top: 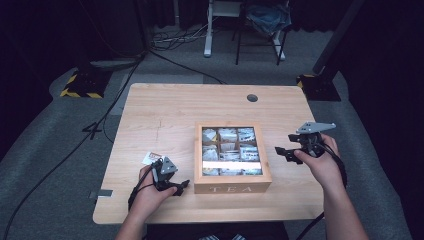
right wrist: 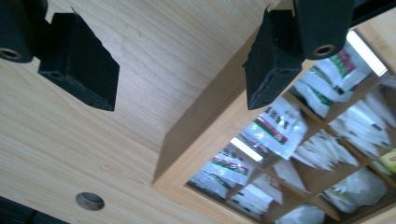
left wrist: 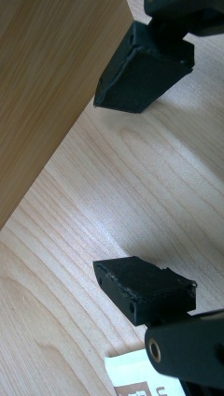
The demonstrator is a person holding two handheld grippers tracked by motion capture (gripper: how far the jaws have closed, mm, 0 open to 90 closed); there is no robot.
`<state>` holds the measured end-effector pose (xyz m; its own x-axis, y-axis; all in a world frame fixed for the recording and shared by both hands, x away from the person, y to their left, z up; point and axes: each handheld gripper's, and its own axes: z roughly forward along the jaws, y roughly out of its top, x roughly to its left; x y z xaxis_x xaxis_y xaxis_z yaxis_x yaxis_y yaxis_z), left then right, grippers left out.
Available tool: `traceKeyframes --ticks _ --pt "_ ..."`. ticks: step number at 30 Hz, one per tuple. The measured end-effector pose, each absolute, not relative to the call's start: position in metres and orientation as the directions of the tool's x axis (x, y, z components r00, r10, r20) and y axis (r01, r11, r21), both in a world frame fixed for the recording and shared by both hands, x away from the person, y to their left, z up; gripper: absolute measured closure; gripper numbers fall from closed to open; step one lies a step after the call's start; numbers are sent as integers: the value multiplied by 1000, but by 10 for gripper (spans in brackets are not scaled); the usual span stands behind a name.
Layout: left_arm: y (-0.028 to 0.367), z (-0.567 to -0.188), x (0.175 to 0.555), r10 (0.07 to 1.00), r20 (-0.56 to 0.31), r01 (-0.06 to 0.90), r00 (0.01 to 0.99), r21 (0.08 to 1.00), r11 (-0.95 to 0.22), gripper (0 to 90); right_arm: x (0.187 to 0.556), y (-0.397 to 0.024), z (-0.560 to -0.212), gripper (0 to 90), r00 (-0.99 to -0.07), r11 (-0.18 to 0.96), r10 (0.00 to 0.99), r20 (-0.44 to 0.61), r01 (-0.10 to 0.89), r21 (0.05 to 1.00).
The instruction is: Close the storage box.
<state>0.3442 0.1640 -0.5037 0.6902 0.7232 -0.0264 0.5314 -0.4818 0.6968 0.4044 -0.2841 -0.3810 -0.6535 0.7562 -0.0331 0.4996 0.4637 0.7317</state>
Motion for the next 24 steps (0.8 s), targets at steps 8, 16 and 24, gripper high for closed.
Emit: traceKeyframes --ticks 8,16,24 --pt "164 -503 344 722 -27 532 691 695 -484 193 416 -299 -394 268 -599 413 801 -14 535 737" --pt "164 -504 345 724 -30 533 690 697 -479 193 427 -313 -410 271 -562 369 827 18 566 737" --pt "164 -504 345 724 -30 534 689 697 -479 192 436 -322 -427 273 -526 353 851 6 578 736"
